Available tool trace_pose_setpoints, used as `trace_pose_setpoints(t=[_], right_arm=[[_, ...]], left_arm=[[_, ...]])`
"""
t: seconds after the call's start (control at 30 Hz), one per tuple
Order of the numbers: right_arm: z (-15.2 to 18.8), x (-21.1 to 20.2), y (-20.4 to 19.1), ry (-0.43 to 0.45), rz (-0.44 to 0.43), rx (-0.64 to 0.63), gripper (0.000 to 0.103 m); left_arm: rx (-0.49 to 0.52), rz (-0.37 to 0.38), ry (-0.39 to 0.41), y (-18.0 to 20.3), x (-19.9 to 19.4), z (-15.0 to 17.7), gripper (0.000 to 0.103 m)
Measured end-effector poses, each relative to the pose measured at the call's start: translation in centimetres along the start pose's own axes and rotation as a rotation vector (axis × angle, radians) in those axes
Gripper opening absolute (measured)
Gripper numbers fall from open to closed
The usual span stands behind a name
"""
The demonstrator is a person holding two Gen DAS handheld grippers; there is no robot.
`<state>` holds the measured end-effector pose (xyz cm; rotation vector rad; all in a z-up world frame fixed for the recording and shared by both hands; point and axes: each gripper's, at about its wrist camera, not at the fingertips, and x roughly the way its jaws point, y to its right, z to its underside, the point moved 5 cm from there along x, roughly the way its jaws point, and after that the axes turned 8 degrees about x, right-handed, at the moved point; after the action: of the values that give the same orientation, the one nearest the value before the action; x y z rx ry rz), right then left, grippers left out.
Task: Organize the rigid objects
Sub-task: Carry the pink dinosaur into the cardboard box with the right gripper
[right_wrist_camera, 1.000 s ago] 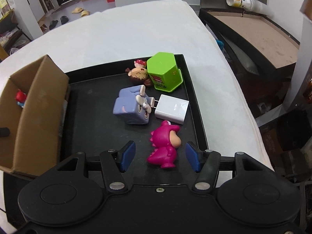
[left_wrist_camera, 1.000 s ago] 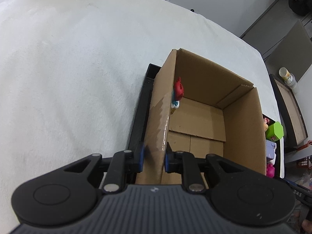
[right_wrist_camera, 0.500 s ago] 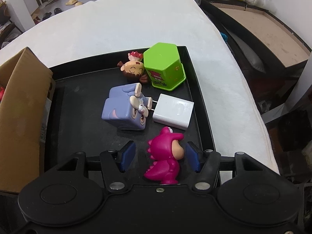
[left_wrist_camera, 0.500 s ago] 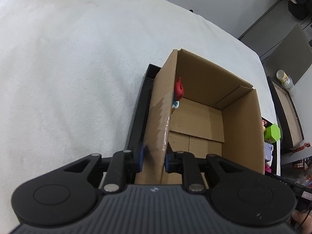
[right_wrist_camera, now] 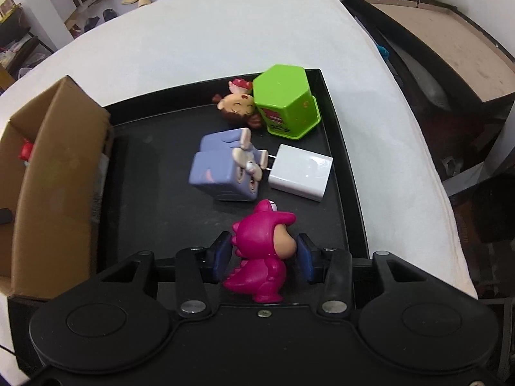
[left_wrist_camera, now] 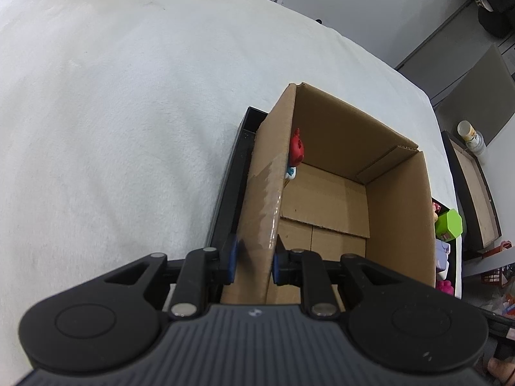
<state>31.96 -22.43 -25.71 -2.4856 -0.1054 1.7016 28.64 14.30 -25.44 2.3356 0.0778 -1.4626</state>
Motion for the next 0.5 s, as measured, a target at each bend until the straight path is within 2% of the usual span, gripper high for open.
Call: trace_pose_setpoints(t=[0.5], right_arm=[[-1.3, -3.9, -3.0, 0.079, -0.018, -0.049, 0.043]], left_arm=[[-0.020, 0.011, 0.001, -0.4, 0.0, 0.0, 0.020]])
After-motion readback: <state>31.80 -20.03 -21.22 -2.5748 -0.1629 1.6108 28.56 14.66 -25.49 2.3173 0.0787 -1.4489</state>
